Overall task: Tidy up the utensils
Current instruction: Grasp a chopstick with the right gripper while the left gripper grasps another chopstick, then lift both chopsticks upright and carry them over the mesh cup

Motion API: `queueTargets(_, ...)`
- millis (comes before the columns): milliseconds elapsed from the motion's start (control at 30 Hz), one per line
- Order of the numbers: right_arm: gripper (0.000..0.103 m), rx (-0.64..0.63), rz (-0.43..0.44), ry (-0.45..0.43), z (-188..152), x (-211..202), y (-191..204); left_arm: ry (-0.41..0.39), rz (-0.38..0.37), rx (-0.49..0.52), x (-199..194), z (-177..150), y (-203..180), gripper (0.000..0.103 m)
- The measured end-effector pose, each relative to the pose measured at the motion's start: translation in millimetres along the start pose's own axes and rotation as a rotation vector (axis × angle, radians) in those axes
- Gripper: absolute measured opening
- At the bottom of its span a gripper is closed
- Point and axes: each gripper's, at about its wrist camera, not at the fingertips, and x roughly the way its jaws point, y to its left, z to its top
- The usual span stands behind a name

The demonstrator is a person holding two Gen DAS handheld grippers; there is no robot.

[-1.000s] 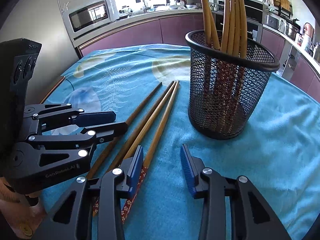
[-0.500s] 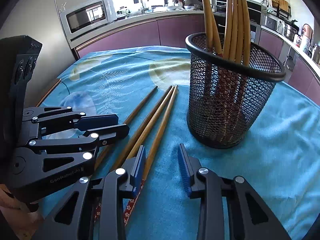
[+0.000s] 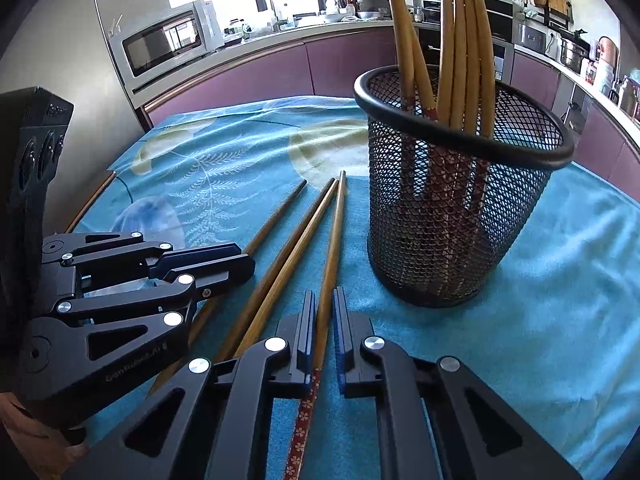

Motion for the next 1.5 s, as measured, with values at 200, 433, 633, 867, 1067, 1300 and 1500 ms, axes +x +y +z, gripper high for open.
queueTargets(200,0.006,0.022,0.021,-0.005,-0.4,-3.2,-3.8,-0.002,0.001,-0.023,-0.3,0.0,0.7,0.009)
queueTargets(433,0.006,0.027,0.043,-0.022,-1.6,-12.9,-6.1,-0.012,-0.006,-0.034,-4.4,-1.1,1.6,0.009)
queueTargets(633,0.006,0.022,0.071,-0.037,-2.5,-21.1,-4.5,-0.029,-0.014,-0.033,-12.8,-1.5,1.3,0.008)
queueTargets(867,0.006,0.021,0.122,-0.049,-3.0,-28.5,-2.1,-0.045,-0.029,-0.040,-23.6,-2.1,3.2,0.008)
queueTargets(1067,0.006,0.012,0.146,-0.069,-3.5,-36.0,0.7,-0.061,-0.053,-0.040,-34.1,-1.5,5.0,0.008)
queueTargets(1300,0.006,0.003,0.184,-0.098,-3.8,-50.0,1.0,-0.099,-0.123,-0.029,-55.5,2.4,2.5,0.007)
queueTargets(1500,0.006,-0.010,0.192,-0.107,-6.7,-56.5,2.6,-0.117,-0.143,-0.017,-66.7,5.0,-2.7,0.007)
